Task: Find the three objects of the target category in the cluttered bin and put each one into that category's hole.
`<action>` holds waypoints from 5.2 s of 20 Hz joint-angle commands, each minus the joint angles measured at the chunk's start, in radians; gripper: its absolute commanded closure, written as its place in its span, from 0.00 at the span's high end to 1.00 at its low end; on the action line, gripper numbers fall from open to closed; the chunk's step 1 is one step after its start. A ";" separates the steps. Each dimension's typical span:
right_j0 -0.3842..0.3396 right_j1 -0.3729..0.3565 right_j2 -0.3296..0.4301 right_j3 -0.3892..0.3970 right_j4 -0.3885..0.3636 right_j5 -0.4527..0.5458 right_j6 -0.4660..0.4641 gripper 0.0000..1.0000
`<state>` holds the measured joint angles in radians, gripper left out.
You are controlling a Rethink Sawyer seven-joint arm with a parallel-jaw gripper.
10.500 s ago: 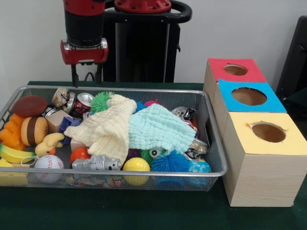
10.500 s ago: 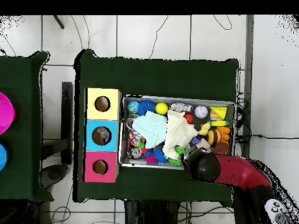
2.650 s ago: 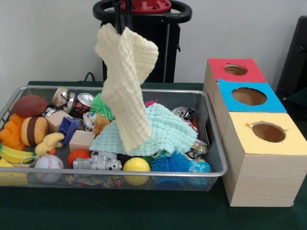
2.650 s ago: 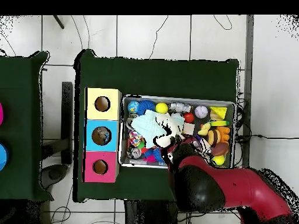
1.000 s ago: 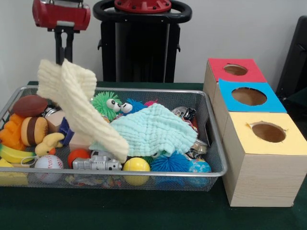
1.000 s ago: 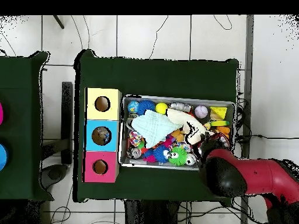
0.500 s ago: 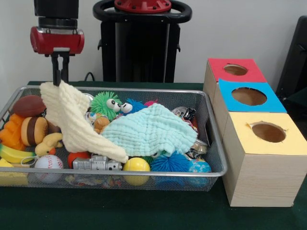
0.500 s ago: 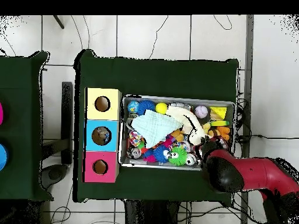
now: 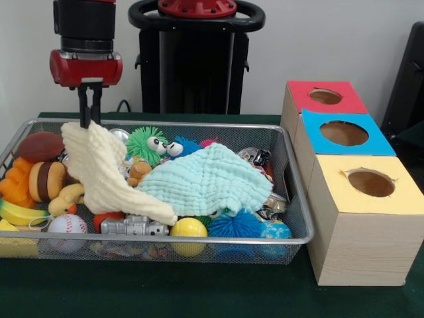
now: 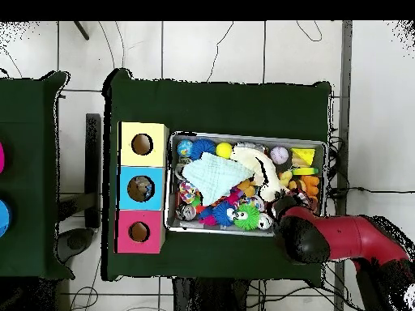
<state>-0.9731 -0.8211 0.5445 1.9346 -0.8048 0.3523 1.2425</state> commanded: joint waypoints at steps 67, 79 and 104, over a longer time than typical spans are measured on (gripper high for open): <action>-0.305 0.220 0.397 -0.016 0.139 0.306 -0.247 1.00; -0.394 0.401 0.500 0.038 0.083 0.203 -0.248 1.00; -0.342 0.480 0.529 0.062 -0.030 -0.146 0.013 1.00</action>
<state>-1.3294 -0.3762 1.0499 2.0112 -0.7837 0.2563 1.2421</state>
